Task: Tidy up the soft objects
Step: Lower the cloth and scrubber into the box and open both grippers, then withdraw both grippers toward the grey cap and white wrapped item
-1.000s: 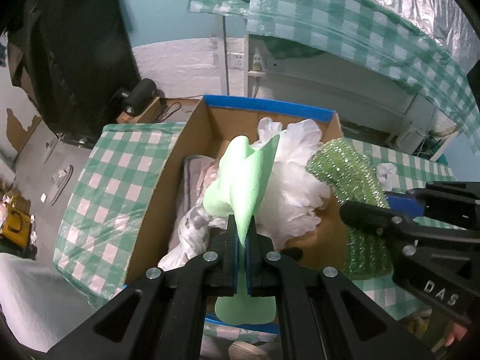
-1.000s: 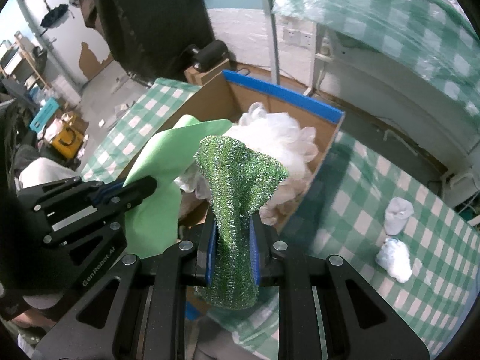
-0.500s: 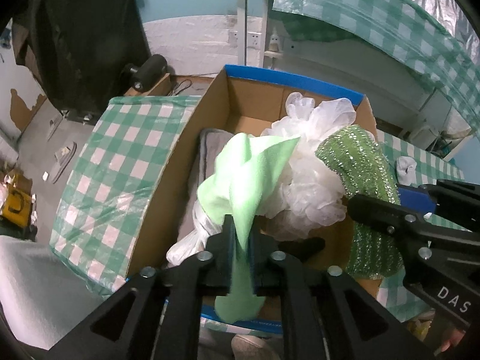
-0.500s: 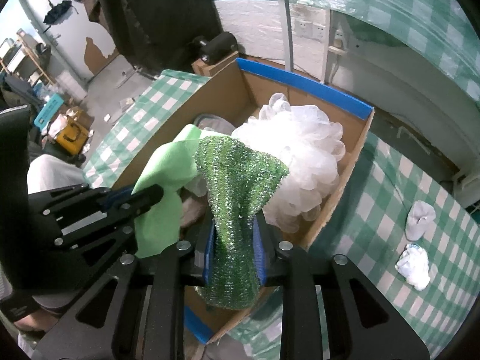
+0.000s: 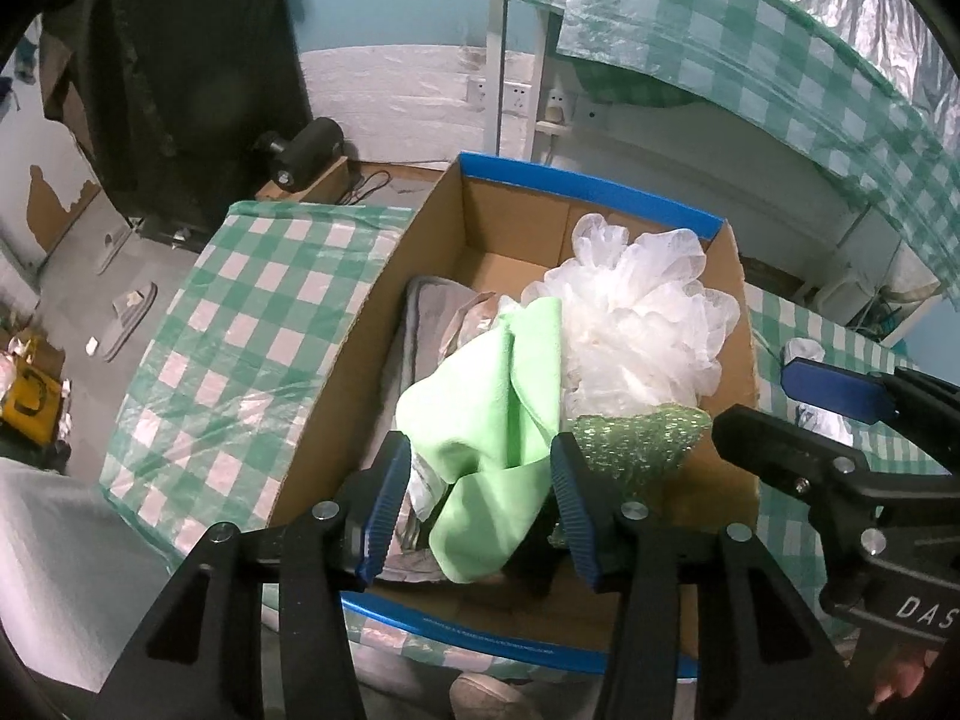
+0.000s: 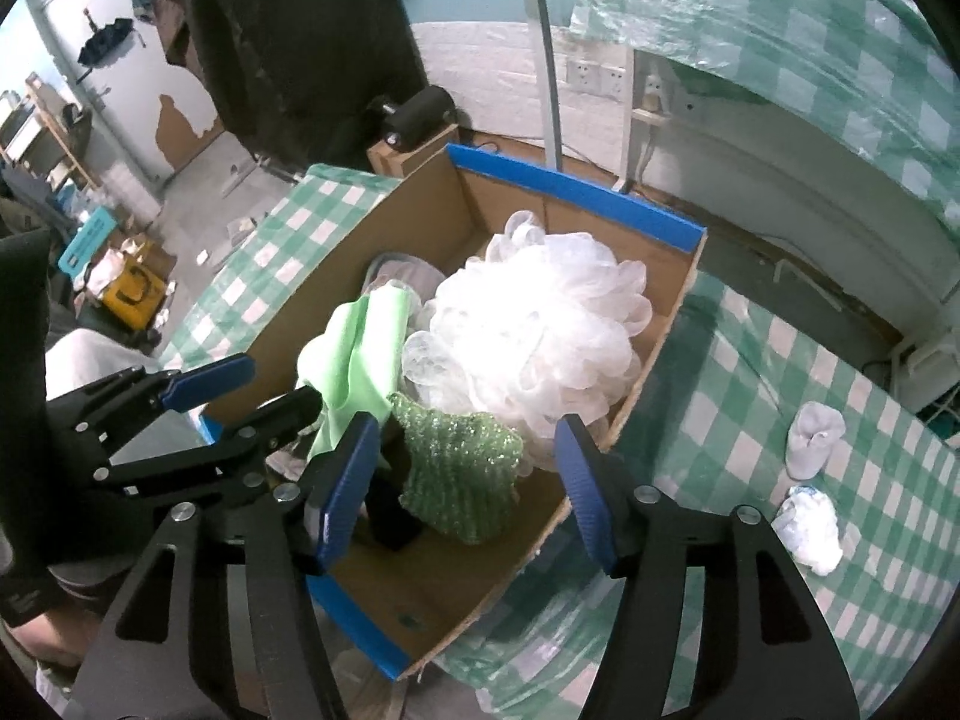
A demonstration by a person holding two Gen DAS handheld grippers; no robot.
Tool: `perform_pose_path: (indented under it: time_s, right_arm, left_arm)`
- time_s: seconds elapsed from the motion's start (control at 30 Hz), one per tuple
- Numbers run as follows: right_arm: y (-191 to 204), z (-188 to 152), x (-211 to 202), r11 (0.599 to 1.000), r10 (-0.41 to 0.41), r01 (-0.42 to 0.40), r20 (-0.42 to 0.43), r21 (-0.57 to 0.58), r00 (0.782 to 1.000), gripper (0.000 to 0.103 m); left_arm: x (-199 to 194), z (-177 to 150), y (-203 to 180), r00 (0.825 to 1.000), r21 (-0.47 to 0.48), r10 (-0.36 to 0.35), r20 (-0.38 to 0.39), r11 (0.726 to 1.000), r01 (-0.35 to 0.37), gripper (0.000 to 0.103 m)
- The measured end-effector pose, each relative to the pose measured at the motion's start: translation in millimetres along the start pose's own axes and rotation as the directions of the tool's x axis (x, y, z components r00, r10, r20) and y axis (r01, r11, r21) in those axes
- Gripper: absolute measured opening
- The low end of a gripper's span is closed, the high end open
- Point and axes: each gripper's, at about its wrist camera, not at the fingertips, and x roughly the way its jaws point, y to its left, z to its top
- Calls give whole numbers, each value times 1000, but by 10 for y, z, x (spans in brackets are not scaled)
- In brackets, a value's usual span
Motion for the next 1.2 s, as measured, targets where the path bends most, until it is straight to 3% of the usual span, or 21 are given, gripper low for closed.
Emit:
perform_pose_path:
  time_s: [0.27, 0.4, 0.67, 0.93, 1.0, 1.2]
  right_arm:
    - [-148, -37, -126, 999, -14, 13, 22, 30, 1000, 62]
    - [-242, -66, -206, 998, -26, 25, 35, 50, 999, 63]
    - [-584, -177, -403, 992, -70, 63, 55, 112, 996, 63]
    - [-961, -337, -613, 977, -106, 91, 68, 192, 992, 64]
    - [-1037, -382, -662, 974, -116, 99, 70, 203, 991, 68]
    - [-1249, -488, -789, 966, -139, 119, 75, 229, 987, 69]
  left_arm:
    - [-76, 27, -179, 1000, 33, -19, 19, 999, 18, 53]
    - [-133, 51, -326, 999, 55, -29, 39, 998, 27, 68]
    - [-179, 57, -676, 997, 125, -51, 50, 991, 44, 68]
    - [-218, 53, -995, 997, 178, -57, 59, 983, 45, 77]
    - [-218, 42, -1067, 997, 193, -54, 58, 980, 42, 80]
    - [-193, 32, -1265, 997, 222, -50, 53, 974, 37, 81]
